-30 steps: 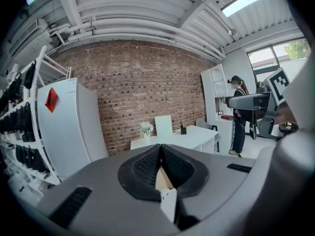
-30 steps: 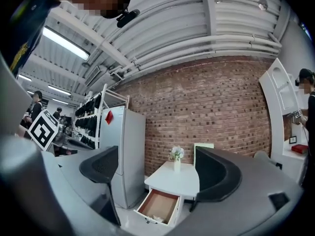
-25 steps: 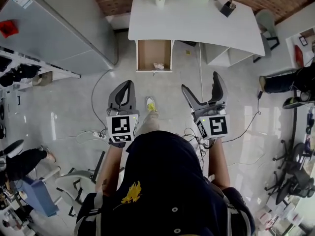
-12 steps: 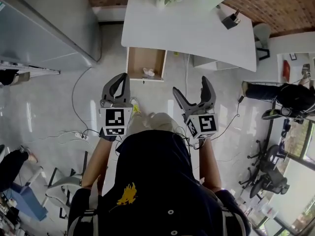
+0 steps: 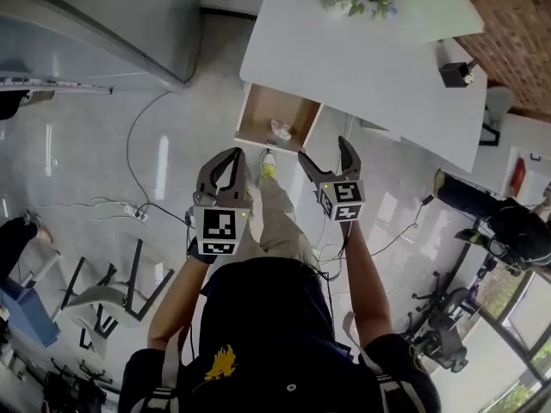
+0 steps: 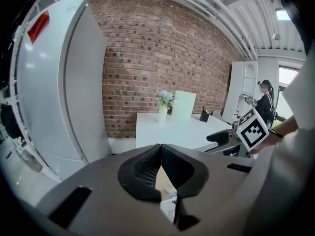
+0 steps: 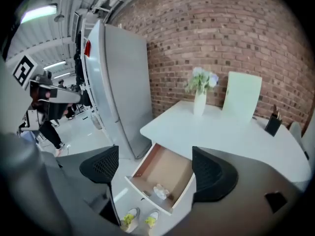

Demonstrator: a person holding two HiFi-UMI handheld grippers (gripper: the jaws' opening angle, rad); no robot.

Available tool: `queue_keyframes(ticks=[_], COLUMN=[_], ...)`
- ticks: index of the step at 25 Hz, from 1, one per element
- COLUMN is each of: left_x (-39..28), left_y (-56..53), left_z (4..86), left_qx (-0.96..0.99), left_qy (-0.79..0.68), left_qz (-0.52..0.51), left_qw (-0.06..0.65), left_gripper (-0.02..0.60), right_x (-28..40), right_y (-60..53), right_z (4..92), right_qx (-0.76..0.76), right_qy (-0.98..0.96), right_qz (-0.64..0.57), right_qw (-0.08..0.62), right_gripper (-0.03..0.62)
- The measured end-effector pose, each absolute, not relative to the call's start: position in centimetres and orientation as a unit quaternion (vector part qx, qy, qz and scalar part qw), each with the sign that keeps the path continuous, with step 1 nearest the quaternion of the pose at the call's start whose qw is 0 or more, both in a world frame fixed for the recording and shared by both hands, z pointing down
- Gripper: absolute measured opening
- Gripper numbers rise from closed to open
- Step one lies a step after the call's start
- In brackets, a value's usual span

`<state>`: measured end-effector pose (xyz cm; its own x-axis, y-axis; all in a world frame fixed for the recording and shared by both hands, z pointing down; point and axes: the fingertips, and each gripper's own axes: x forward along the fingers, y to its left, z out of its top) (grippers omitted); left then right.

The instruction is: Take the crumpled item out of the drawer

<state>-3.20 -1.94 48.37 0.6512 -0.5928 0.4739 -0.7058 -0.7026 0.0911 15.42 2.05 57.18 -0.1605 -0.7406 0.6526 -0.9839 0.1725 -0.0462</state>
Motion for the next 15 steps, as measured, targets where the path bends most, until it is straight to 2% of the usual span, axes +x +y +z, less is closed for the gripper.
queue_keyframes(ticks=[7, 15], left_x=[-2.9, -1.8], left_y=[-2.0, -1.0], left_z=[59.4, 66.4], left_qx=[0.860, 0.846], left_qy=[-0.390, -0.395], left_qz=[0.251, 0.256], left_qw=[0.211, 0.250], left_gripper=[0.018, 0.018], right_x=[16.2, 15.9], right_y=[-0.8, -1.1], right_z=[74.7, 91.5], right_qx=[0.551, 0.493], right_qy=[-0.700, -0.650], right_qz=[0.346, 0.442], right_qw=[0.294, 0.372], right_gripper=[0.472, 0.471])
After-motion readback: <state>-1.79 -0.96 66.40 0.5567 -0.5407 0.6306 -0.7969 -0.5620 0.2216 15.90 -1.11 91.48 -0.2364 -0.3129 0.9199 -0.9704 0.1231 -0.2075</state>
